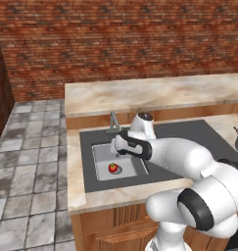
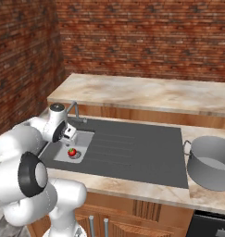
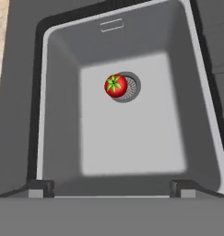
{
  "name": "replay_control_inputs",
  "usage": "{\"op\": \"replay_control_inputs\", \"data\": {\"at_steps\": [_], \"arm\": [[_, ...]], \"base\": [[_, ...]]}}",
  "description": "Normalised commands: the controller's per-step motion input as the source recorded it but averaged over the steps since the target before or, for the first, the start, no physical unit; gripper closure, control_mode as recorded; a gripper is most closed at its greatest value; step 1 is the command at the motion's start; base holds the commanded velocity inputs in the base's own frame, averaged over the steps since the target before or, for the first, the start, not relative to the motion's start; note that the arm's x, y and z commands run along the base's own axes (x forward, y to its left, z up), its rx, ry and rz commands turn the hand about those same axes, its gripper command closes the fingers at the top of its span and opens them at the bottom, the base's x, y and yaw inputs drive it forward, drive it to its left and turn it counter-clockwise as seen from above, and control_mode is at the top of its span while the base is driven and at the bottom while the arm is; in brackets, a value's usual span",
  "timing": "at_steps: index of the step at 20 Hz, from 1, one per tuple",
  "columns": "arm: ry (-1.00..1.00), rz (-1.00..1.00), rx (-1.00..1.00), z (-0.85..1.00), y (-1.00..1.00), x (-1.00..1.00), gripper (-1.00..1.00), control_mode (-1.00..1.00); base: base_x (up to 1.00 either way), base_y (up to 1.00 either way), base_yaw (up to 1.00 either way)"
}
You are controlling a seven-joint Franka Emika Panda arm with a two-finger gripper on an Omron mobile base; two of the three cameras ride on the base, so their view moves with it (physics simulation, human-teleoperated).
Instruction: Dump the tomato from the pot into the sink. Then turn on the water and wash the tomato. Then turn off the water and put the tomato back in the pot.
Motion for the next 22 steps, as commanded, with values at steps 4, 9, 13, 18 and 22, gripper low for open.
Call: {"op": "replay_control_inputs", "data": {"at_steps": [4,9,13,18,22], "arm": [[-0.02,0.0,-0.1,-0.22,0.0,0.3,-1.0,-1.0],[0.0,0.0,-0.08,-0.27,0.0,0.33,-1.0,-1.0],[0.0,0.0,-0.08,-0.27,0.0,0.19,-1.0,-1.0],[0.0,0.0,-0.06,-0.23,0.0,0.09,-1.0,-1.0],[0.0,0.0,-0.04,-0.19,0.01,0.14,-1.0,-1.0]], "base": [[0.0,0.0,0.0],[0.0,0.0,0.0],[0.0,0.0,0.0],[0.0,0.0,0.0],[0.0,0.0,0.0]]}}
